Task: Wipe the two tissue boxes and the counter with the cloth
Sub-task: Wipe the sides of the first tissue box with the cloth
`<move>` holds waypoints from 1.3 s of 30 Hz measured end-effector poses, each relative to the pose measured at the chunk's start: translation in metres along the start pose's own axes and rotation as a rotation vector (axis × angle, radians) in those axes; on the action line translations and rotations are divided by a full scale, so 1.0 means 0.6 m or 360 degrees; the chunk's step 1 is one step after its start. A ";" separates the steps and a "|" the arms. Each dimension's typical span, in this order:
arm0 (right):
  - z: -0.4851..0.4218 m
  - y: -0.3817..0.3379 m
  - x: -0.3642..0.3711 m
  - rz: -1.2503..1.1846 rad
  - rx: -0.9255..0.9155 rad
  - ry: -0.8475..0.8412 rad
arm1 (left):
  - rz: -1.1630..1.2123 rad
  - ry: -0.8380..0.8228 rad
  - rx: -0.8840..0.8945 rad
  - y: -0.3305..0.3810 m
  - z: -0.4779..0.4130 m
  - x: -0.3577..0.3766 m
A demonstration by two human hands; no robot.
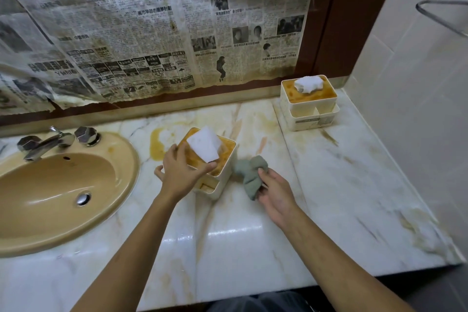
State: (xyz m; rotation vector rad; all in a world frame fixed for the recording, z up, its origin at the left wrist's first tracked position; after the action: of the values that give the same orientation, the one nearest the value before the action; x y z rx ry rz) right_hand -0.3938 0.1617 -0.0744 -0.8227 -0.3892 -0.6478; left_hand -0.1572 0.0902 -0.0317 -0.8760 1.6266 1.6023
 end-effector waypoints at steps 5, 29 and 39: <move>0.000 0.038 0.021 0.0060 -0.0035 0.0049 | 0.0050 0.0015 -0.0042 -0.005 0.009 0.006; -0.014 0.097 0.092 0.0431 -0.0331 0.0247 | -0.0077 0.0139 0.0004 -0.016 -0.007 -0.022; -0.020 0.093 0.090 0.0368 -0.0422 0.0243 | -0.0041 0.0159 -0.0013 -0.016 -0.010 -0.023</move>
State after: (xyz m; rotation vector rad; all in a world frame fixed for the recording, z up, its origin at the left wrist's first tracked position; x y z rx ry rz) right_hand -0.3158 0.1601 -0.0825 -1.0455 -0.0671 -0.5474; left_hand -0.1418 0.0839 -0.0254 -0.9916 1.6709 1.5707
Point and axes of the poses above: each hand's wrist, its own z-axis away from the middle knuckle, its own x-axis out of the palm, y = z × x, the point moved 5 cm from there along -z, towards the middle knuckle, and after that the axes turned 9 degrees about x, right-handed, at the moved point
